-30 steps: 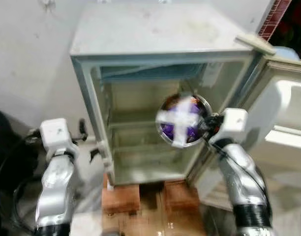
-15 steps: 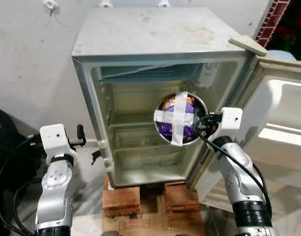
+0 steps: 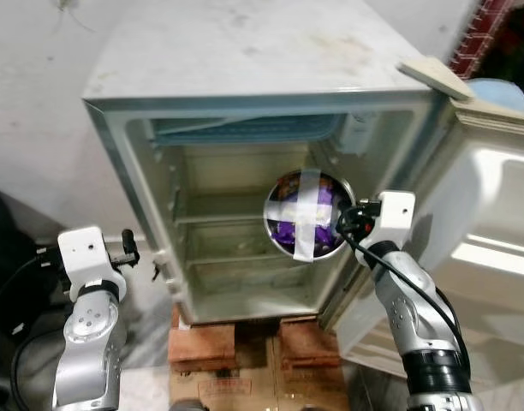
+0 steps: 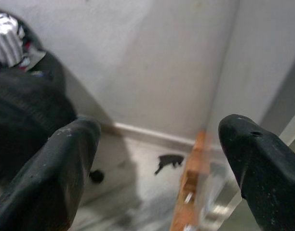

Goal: Restocking fridge

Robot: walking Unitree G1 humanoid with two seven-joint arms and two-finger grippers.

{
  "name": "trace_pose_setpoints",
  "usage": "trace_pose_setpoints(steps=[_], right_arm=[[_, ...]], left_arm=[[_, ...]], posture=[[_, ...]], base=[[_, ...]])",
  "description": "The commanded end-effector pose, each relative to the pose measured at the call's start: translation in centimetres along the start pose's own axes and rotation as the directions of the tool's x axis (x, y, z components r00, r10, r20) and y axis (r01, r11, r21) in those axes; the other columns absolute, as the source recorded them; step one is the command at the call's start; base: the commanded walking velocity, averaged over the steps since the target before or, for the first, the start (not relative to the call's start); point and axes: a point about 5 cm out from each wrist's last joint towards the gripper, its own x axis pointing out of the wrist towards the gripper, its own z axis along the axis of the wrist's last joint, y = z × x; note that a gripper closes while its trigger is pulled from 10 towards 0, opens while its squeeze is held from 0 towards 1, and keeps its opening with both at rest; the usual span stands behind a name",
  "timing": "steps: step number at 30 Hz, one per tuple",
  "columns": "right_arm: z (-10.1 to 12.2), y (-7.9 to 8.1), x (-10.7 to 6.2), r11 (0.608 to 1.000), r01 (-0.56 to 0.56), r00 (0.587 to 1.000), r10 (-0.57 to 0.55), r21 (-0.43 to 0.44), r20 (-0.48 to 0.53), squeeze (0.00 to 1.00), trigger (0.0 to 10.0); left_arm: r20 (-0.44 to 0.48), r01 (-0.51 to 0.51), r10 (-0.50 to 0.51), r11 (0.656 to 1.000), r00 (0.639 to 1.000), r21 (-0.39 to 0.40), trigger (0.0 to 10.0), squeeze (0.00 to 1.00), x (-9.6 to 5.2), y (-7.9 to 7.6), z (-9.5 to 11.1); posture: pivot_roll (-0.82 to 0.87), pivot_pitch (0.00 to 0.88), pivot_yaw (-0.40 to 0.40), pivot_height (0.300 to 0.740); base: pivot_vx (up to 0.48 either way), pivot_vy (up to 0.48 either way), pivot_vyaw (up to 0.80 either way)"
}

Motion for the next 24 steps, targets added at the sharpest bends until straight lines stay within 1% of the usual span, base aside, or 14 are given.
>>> trace_pose_setpoints(steps=[1,5,7,9,10,11,12,13,15,17,19,21,22,24], right_arm=[[-0.2,0.4,0.3,1.0,-0.025,0.999,0.025,0.016,-0.024,0.0,10.0],[-0.5,0.6,0.7,1.0,-0.016,0.999,0.017,0.026,-0.042,0.0,10.0],[-0.5,1.0,1.2,0.998,-0.012,0.999,0.015,0.058,-0.052,0.0,10.0],[-0.5,1.1,1.4,0.998,-0.006,0.998,0.01,0.061,-0.058,0.0,10.0],[-0.6,1.1,1.8,0.997,0.023,0.997,-0.018,0.08,-0.069,0.0,10.0],[-0.6,1.1,1.9,0.996,0.031,0.997,-0.025,0.085,-0.072,0.0,10.0],[-0.6,1.1,2.2,0.994,0.047,0.996,-0.039,0.102,-0.076,0.0,10.0],[-0.5,1.1,2.3,0.992,0.056,0.996,-0.048,0.113,-0.078,0.0,10.0],[-0.4,1.1,2.6,0.989,0.068,0.996,-0.059,0.132,-0.074,0.0,10.0],[0.0,1.1,3.2,0.985,0.078,0.995,-0.069,0.151,-0.066,0.0,10.0],[0.3,1.2,3.7,0.984,0.086,0.995,-0.077,0.159,-0.061,0.0,10.0],[0.5,1.2,4.0,0.982,0.091,0.995,-0.082,0.165,-0.06,0.0,10.0],[0.7,1.3,4.4,0.981,0.099,0.994,-0.09,0.165,-0.058,0.0,10.0],[0.7,1.4,4.6,0.981,0.103,0.994,-0.095,0.165,-0.057,0.0,10.0]], left_arm=[[-0.001,0.008,-0.008,1.0,1.0,-0.004,10.0,0.0,-0.5,0.3,0.1],[-0.007,0.028,-0.028,1.0,1.0,0.011,10.0,0.0,-1.0,0.3,0.0],[-0.026,0.062,-0.062,0.998,0.998,-0.007,10.0,0.0,-1.8,0.0,-0.1],[-0.057,0.089,-0.09,0.996,0.994,-0.027,10.0,0.0,-2.5,-0.2,-0.4],[-0.09,0.156,-0.157,0.988,0.983,-0.021,10.0,0.0,-3.4,-0.9,-0.8],[-0.096,0.173,-0.174,0.985,0.98,-0.018,10.0,0.0,-3.6,-1.0,-0.9],[-0.104,0.237,-0.238,0.971,0.966,-0.023,10.0,0.0,-4.1,-1.5,-1.1],[-0.107,0.279,-0.28,0.96,0.954,-0.029,10.0,0.0,-4.4,-1.9,-1.2],[-0.094,0.332,-0.33,0.943,0.939,0.003,10.0,0.0,-5.0,-2.3,-1.1],[-0.094,0.404,-0.403,0.915,0.91,-0.006,10.0,0.0,-5.4,-2.8,-0.8],[-0.115,0.431,-0.427,0.903,0.897,0.006,10.0,0.0,-5.6,-3.1,-0.9],[-0.139,0.437,-0.431,0.9,0.891,0.009,10.0,0.0,-5.9,-3.2,-1.2],[-0.199,0.432,-0.421,0.902,0.885,0.014,10.0,0.0,-6.4,-3.0,-1.8],[-0.22,0.428,-0.414,0.903,0.883,0.021,10.0,0.0,-6.6,-3.0,-2.0]], posture=[[0.06,0.052,-0.027,0.74],[0.07,0.062,-0.035,0.74],[0.08,0.07,-0.038,0.74],[0.08,0.075,-0.04,0.74],[0.09,0.084,-0.042,0.74],[0.09,0.084,-0.042,0.74],[0.09,0.09,-0.045,0.74],[0.09,0.09,-0.045,0.74],[0.1,0.102,-0.051,0.74],[0.11,0.106,-0.055,0.74],[0.11,0.11,-0.057,0.74],[0.11,0.113,-0.059,0.74],[0.12,0.117,-0.061,0.74],[0.12,0.117,-0.061,0.74]], base=[[0.0,0.0,0.0],[0.0,0.0,0.0],[0.0,0.0,0.0],[0.0,0.0,0.0],[0.0,0.0,0.0],[0.0,0.0,0.0],[0.0,0.0,0.0],[0.0,0.0,0.0],[0.0,0.0,0.0],[0.0,0.0,0.0],[0.0,0.0,0.0],[0.0,0.0,0.0],[0.0,0.0,0.0],[0.0,0.0,0.0]])
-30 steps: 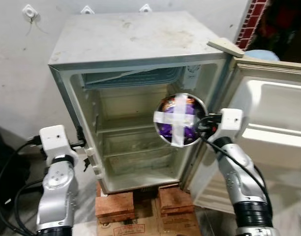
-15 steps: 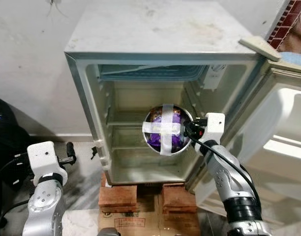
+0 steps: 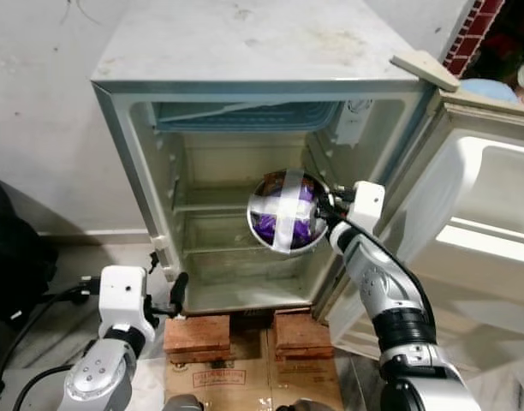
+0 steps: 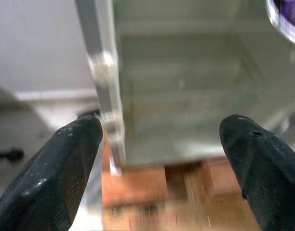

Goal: Restocking fridge

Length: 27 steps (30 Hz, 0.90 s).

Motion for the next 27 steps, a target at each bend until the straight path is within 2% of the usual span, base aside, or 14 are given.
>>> trace_pose_setpoints(steps=[1,5,7,9,11,12,16,20,21,23,24,27], right_arm=[[0.7,0.0,0.3,1.0,0.015,0.999,-0.015,0.021,0.031,0.0,10.0],[1.1,1.3,1.6,0.996,0.017,0.999,-0.02,0.083,0.029,0.0,10.0],[1.4,1.8,1.9,0.996,0.018,0.999,-0.021,0.089,0.03,0.0,10.0],[1.8,2.0,2.1,0.994,0.01,0.999,-0.015,0.112,0.039,0.0,10.0],[1.7,2.4,2.5,0.989,0.028,0.999,-0.033,0.147,0.032,0.0,10.0],[1.6,2.4,2.6,0.984,0.041,0.999,-0.046,0.174,0.024,0.0,10.0],[1.5,2.9,2.9,0.958,0.092,0.995,-0.098,0.273,0.009,0.0,10.0],[2.2,3.6,3.1,0.955,0.111,0.992,-0.125,0.274,0.034,0.0,10.0],[2.6,4.0,3.3,0.942,0.108,0.991,-0.129,0.319,0.044,0.0,10.0],[2.7,4.1,3.4,0.937,0.112,0.99,-0.133,0.332,0.044,0.0,10.0],[3.0,4.2,3.4,0.937,0.106,0.989,-0.134,0.332,0.06,0.0,10.0],[3.4,4.2,3.5,0.935,0.118,0.987,-0.148,0.335,0.066,0.0,10.0]], left_arm=[[-0.012,0.001,-0.001,1.0,1.0,0.01,10.0,0.0,-0.3,0.0,0.0],[-0.036,-0.006,0.007,1.0,0.999,0.029,10.0,0.0,-1.0,0.4,-0.9],[-0.006,-0.015,0.015,1.0,1.0,0.021,10.0,0.0,-1.7,0.3,-0.1],[0.018,0.018,-0.019,0.999,1.0,0.048,10.0,0.0,-2.0,-0.2,0.7],[0.052,0.123,-0.131,0.982,0.99,0.14,10.0,0.0,-2.1,-1.1,1.5],[0.046,0.14,-0.148,0.978,0.988,0.153,10.0,0.0,-2.1,-1.1,1.4],[0.043,0.104,-0.11,0.987,0.993,0.121,10.0,0.0,-1.6,-1.1,0.8],[0.049,0.079,-0.09,0.978,0.995,0.192,10.0,0.0,-0.8,-1.5,0.7],[0.026,0.061,-0.066,0.985,0.997,0.159,10.0,0.0,0.0,-1.0,0.5],[0.004,0.036,-0.037,0.988,0.999,0.151,10.0,0.0,0.2,-0.8,0.2],[-0.047,0.031,-0.024,0.988,0.999,0.15,10.0,0.0,0.4,-0.6,-0.4],[-0.068,0.031,-0.022,0.99,0.997,0.137,10.0,0.0,-0.1,-0.8,-0.8]], posture=[[0.12,0.12,-0.063,0.74],[0.16,0.133,-0.062,0.74],[0.19,0.13,-0.059,0.74],[0.21,0.136,-0.064,0.74],[0.22,0.144,-0.073,0.74],[0.21,0.143,-0.074,0.74],[0.18,0.146,-0.083,0.74],[0.16,0.176,-0.099,0.74],[0.15,0.192,-0.099,0.74],[0.15,0.202,-0.097,0.74],[0.15,0.205,-0.096,0.74],[0.15,0.224,-0.087,0.74]], base=[[0.0,0.0,0.0],[0.0,0.0,0.0],[0.0,0.0,0.0],[0.0,0.0,0.0],[0.0,0.0,0.0],[0.0,0.0,0.0],[0.0,0.0,0.0],[0.0,0.0,0.0],[0.0,0.0,0.0],[0.0,0.0,0.0],[0.0,0.0,0.0],[0.0,0.0,0.0]])
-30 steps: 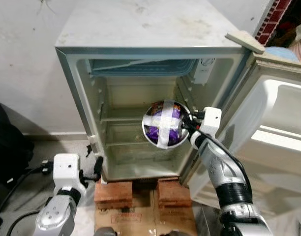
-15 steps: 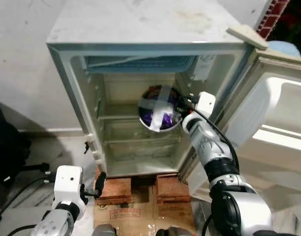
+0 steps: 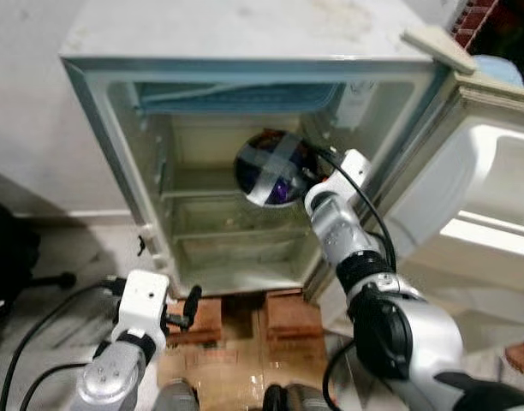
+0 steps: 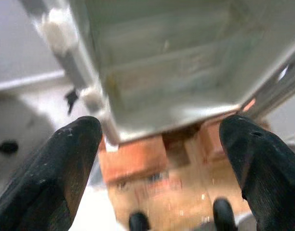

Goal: Restocking fridge

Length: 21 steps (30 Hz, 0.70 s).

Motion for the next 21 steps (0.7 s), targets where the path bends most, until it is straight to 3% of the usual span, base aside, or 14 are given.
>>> trace_pose_setpoints(steps=[1,8,13,21], right_arm=[[0.5,0.1,0.1,0.999,0.013,1.0,-0.014,0.031,0.022,0.0,10.0],[0.5,0.2,0.2,0.995,0.09,0.996,-0.091,0.05,0.008,0.0,10.0],[0.0,1.1,0.2,0.994,0.094,0.996,-0.093,0.055,-0.016,0.0,10.0],[0.4,1.5,0.3,0.997,0.063,0.998,-0.063,0.036,0.003,0.0,10.0]], left_arm=[[-0.026,0.005,-0.005,1.0,1.0,0.005,10.0,0.0,-0.6,-0.4,-0.5],[-0.05,0.01,-0.011,1.0,0.999,-0.014,10.0,0.0,-2.3,-1.5,-0.9],[0.005,-0.025,0.025,0.997,1.0,-0.072,10.0,0.0,-4.1,-1.6,-0.1],[0.065,-0.051,0.059,0.992,0.996,-0.12,10.0,0.0,-4.1,-0.9,1.2]], posture=[[0.15,0.228,-0.087,0.74],[0.19,0.277,-0.116,0.74],[0.23,0.317,-0.135,0.74],[0.21,0.317,-0.132,0.74]], base=[[0.0,0.0,0.0],[0.0,0.0,0.0],[0.0,0.0,0.0],[0.034,0.0,0.0]])
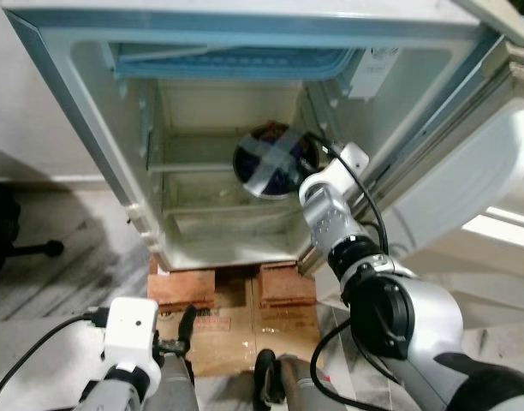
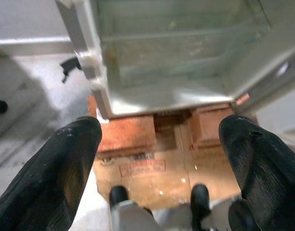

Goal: Restocking fridge

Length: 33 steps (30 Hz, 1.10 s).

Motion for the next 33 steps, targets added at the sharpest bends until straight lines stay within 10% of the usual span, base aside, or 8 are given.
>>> trace_pose_setpoints(steps=[1,19,33], right_arm=[[0.1,-0.3,0.1,1.0,0.001,1.0,-0.001,-0.014,0.008,0.0,10.0],[0.5,-1.0,0.2,0.999,-0.02,1.0,0.02,-0.041,0.018,0.0,10.0],[0.0,-1.7,0.1,0.998,0.0,1.0,0.001,-0.065,0.004,0.0,10.0]], left_arm=[[-0.001,0.001,-0.001,1.0,1.0,-0.013,10.0,0.0,-0.1,0.0,0.1],[0.004,0.017,-0.017,0.999,1.0,-0.03,10.0,0.0,0.4,-0.7,0.0],[-0.022,-0.015,0.013,0.997,1.0,-0.074,10.0,0.0,0.6,-0.8,-0.4]], posture=[[0.21,0.316,-0.132,0.74],[0.19,0.3,-0.143,0.74],[0.19,0.296,-0.151,0.74]], base=[[0.292,0.0,0.0],[0.428,0.0,0.0],[0.0,0.0,0.0]])
